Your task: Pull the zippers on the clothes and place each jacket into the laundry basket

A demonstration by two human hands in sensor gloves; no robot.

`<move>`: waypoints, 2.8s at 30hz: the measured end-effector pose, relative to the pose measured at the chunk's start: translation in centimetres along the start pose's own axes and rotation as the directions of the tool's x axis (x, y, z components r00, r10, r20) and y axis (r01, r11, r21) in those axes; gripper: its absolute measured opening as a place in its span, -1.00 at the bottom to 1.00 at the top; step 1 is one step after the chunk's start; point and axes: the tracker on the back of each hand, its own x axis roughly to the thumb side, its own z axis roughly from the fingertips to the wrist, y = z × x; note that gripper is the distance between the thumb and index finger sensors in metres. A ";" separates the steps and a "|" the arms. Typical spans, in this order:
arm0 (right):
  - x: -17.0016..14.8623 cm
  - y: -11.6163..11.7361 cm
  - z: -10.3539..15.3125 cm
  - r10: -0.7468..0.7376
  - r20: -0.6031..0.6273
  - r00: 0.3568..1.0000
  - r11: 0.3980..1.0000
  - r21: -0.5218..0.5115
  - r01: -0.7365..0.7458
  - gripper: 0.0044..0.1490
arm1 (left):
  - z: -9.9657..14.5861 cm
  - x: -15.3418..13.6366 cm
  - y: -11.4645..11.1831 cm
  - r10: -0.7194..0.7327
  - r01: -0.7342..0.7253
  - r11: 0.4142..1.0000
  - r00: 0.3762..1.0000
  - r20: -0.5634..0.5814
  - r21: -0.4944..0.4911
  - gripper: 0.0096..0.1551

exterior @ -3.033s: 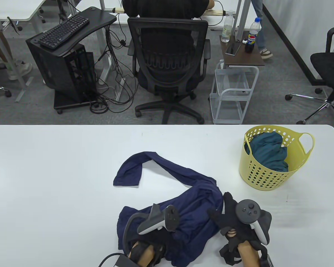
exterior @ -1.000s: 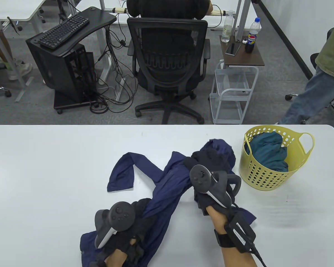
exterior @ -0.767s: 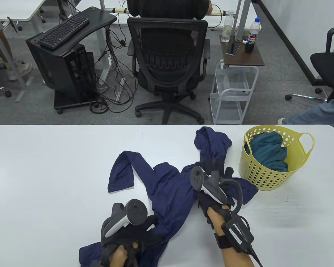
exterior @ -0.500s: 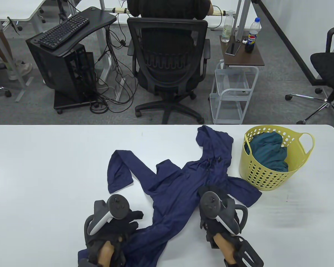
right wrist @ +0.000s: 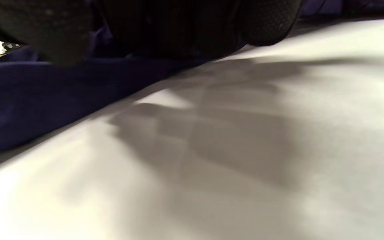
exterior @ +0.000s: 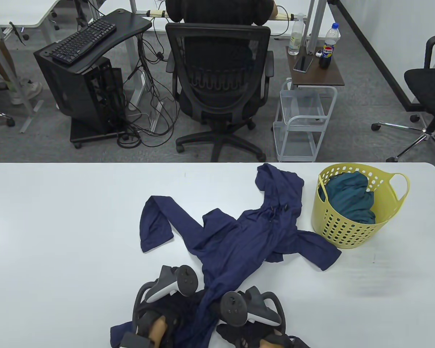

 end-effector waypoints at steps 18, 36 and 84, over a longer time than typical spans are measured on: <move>-5.7 -0.6 0.2 0.153 -0.371 0.916 0.983 0.152 -0.103 -0.01 | -0.9 -1.0 0.5 -0.029 0.091 0.985 0.922 -0.386 0.144 -0.27; -9.8 -5.3 3.5 0.098 -0.602 0.792 0.995 0.030 -0.100 -0.26 | 3.1 -2.9 3.3 0.236 -0.174 0.922 0.960 -0.149 0.345 -0.34; -1.0 -0.7 -7.0 0.056 -0.251 0.966 0.993 0.111 -0.029 -0.20 | -1.8 -4.6 2.1 0.035 0.023 0.971 0.971 -0.237 0.238 -0.33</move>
